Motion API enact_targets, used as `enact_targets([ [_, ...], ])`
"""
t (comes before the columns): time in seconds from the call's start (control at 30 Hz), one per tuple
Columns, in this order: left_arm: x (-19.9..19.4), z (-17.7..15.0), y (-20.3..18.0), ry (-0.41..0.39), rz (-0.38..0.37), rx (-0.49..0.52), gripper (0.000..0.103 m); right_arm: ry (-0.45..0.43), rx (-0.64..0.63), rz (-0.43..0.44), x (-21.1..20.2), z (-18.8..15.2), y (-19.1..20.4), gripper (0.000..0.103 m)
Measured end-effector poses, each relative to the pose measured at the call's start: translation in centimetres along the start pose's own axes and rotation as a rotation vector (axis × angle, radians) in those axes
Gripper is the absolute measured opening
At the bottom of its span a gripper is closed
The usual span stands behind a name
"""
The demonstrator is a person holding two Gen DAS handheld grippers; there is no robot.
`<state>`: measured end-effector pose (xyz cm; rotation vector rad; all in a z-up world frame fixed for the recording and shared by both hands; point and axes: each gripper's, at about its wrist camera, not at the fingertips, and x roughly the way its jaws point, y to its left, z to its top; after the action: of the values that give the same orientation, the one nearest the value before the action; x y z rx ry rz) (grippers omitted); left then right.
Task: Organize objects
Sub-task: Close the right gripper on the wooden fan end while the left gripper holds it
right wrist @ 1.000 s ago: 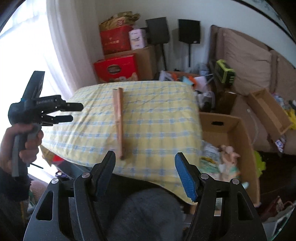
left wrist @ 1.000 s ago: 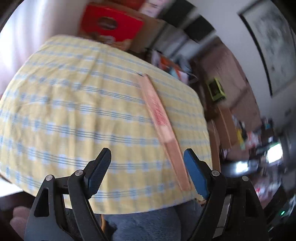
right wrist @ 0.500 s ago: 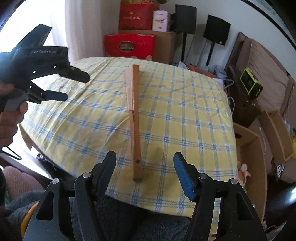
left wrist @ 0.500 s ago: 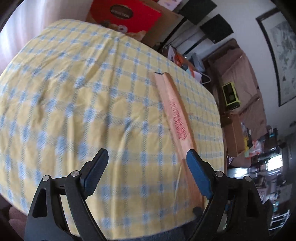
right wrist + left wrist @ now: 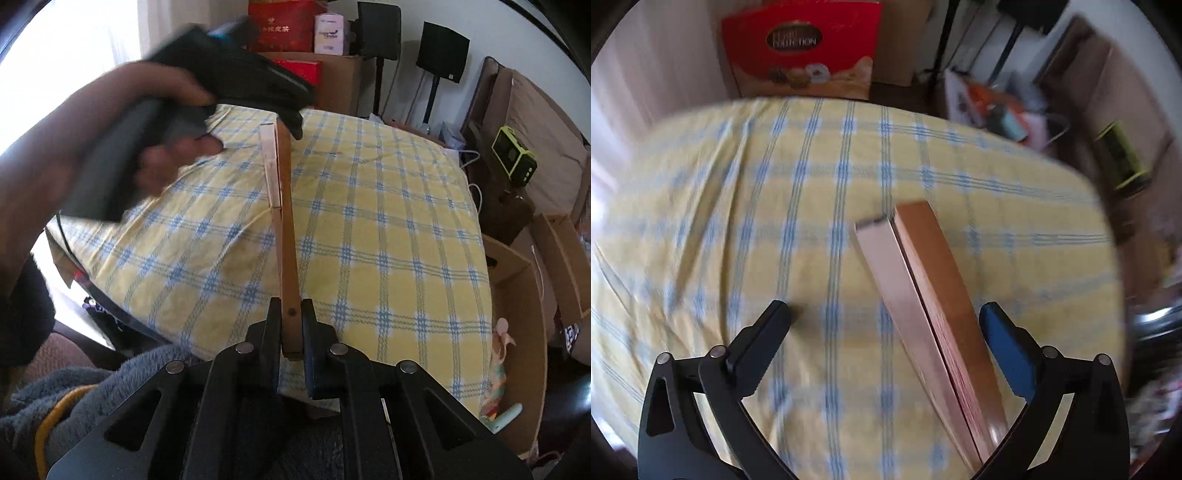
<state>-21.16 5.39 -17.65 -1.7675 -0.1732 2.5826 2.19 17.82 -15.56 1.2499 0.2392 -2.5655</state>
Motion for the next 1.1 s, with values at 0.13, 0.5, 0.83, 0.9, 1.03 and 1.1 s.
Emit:
enact_targets([
  [0.13,-0.2,-0.3,-2.1,-0.086,0.066,0.063,0.06,0.001,-0.015,-0.021,0.1,-0.3,0.6,0.008],
  [0.5,-7.4,-2.1,-2.3,-0.268,0.012,0.041,0.039,-0.025,-0.04,-0.067,-1.2,-0.6,1.0,0.01],
  [0.83,-16.0,-5.0,0.6,-0.379,-0.081,-0.031,0.026,-0.052,0.008,-0.11,-3.7,-0.8,-0.5,0.013],
  [0.9,-17.0,-5.2,0.9,-0.388,-0.095,-0.04,0.026,-0.065,-0.017,-0.13,-4.2,-0.9,-0.1,0.013],
  [1.03,-19.3,-5.8,1.1,-0.431,-0.113,-0.043,0.026,-0.097,-0.077,-0.184,-5.2,-0.8,0.9,0.012],
  [1.1,-20.4,-5.9,0.6,-0.451,-0.117,-0.03,0.026,-0.113,-0.073,-0.186,-5.8,-0.6,0.7,0.012],
])
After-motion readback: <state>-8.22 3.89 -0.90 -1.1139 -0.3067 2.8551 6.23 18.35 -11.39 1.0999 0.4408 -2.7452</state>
